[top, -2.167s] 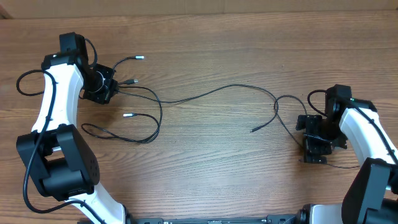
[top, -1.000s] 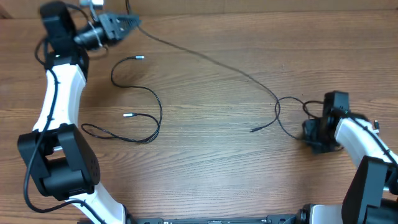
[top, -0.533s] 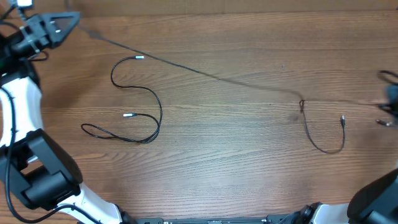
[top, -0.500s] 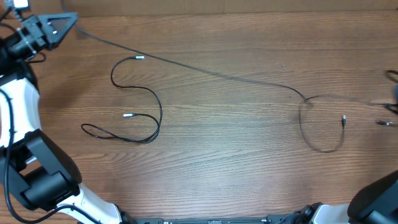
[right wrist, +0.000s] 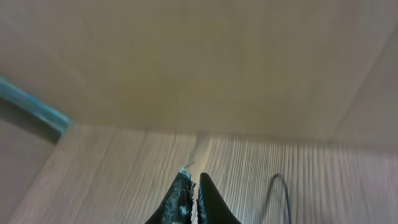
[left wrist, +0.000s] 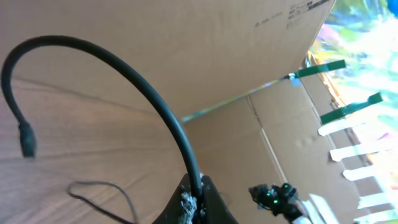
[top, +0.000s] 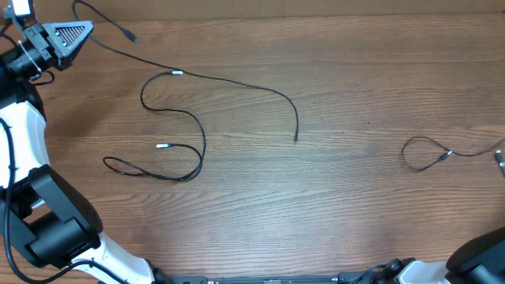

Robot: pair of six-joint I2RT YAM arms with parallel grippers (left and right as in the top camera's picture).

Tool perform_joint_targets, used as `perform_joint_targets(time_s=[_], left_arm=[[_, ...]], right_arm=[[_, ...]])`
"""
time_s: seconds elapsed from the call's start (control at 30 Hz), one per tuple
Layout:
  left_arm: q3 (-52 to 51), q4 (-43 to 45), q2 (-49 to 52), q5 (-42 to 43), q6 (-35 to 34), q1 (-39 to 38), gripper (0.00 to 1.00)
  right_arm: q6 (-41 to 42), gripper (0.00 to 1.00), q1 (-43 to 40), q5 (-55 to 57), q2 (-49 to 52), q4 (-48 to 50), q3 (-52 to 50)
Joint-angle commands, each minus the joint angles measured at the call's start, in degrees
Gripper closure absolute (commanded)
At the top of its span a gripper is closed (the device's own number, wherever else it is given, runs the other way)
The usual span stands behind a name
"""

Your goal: Untangle cables

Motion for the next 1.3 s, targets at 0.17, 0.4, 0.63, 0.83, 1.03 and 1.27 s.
perform_joint_targets(time_s=[0.17, 0.4, 0.63, 0.83, 1.03, 1.27], left_arm=[[0.0, -5.3, -0.8, 1.0, 2.5, -5.0, 0.96], [0.0, -7.3, -0.8, -0.8, 8.9, -9.9, 0.96], [0.0, -16.7, -0.7, -5.6, 18.6, -14.7, 0.96], [0.0, -32.2, -0.7, -14.1, 28.6, -17.0, 0.96], [0.0, -48.7, -0.7, -31.1, 33.9, -18.6, 0.96], [0.0, -54.3, -0.7, -40.9, 38.0, -21.3, 0.96]], right_arm=[[-13.9, 0.8, 0.1, -2.9, 2.9, 5.5, 1.2], [-5.6, 0.39, 5.5, -12.2, 3.2, -4.8, 0.6], [-4.7, 0.0, 16.4, -12.0, 4.3, -14.7, 0.5], [18.6, 0.0, 21.1, -6.9, 6.6, -31.6, 0.5], [30.9, 0.0, 21.2, -7.5, 9.1, -39.0, -1.5], [30.8, 0.0, 21.2, -14.8, 11.8, -36.7, -3.9]])
